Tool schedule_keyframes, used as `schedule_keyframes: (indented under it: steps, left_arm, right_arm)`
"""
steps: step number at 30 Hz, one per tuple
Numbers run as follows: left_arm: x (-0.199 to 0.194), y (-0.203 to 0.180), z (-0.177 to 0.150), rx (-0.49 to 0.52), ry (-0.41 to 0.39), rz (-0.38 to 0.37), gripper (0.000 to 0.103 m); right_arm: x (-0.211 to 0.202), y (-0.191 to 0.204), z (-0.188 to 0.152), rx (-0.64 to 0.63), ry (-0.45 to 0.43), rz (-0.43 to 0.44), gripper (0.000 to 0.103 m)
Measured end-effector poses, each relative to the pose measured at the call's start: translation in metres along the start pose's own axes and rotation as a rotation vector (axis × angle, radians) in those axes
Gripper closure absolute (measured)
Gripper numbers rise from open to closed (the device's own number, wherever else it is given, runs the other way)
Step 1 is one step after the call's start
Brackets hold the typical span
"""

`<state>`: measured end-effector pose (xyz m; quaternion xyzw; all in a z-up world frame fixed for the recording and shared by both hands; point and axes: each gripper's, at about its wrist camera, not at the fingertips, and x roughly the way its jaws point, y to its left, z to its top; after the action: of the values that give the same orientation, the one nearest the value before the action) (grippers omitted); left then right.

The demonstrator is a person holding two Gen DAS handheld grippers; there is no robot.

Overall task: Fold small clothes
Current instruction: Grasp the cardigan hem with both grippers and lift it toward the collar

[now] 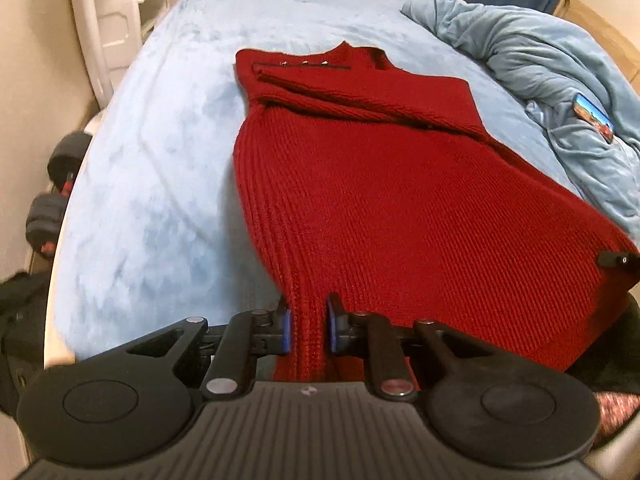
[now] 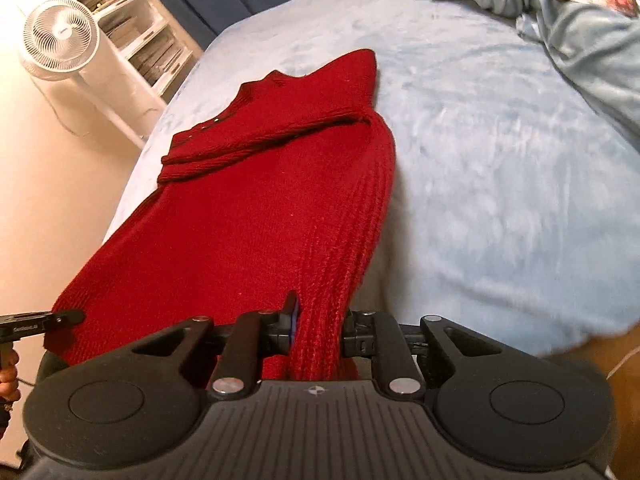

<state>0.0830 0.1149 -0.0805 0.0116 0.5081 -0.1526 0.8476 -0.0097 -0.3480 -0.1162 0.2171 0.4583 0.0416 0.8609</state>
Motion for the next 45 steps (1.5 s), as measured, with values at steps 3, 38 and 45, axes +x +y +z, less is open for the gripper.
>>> schedule_keyframes:
  steps: [3,38,45]
  left_arm:
    - [-0.016,-0.007,-0.027,0.001,0.02,-0.011,0.085]
    - [0.076,0.025,0.23,-0.128,-0.069,0.053,0.086]
    - [0.141,0.074,0.318,-0.381,-0.156,0.313,0.006]
  right_arm:
    - [-0.013,-0.002,-0.024,0.019,0.025,0.008,0.086]
    - [0.081,-0.009,0.222,0.24,-0.054,0.138,0.086]
    - [0.151,-0.047,0.278,0.42,-0.213,0.045,0.039]
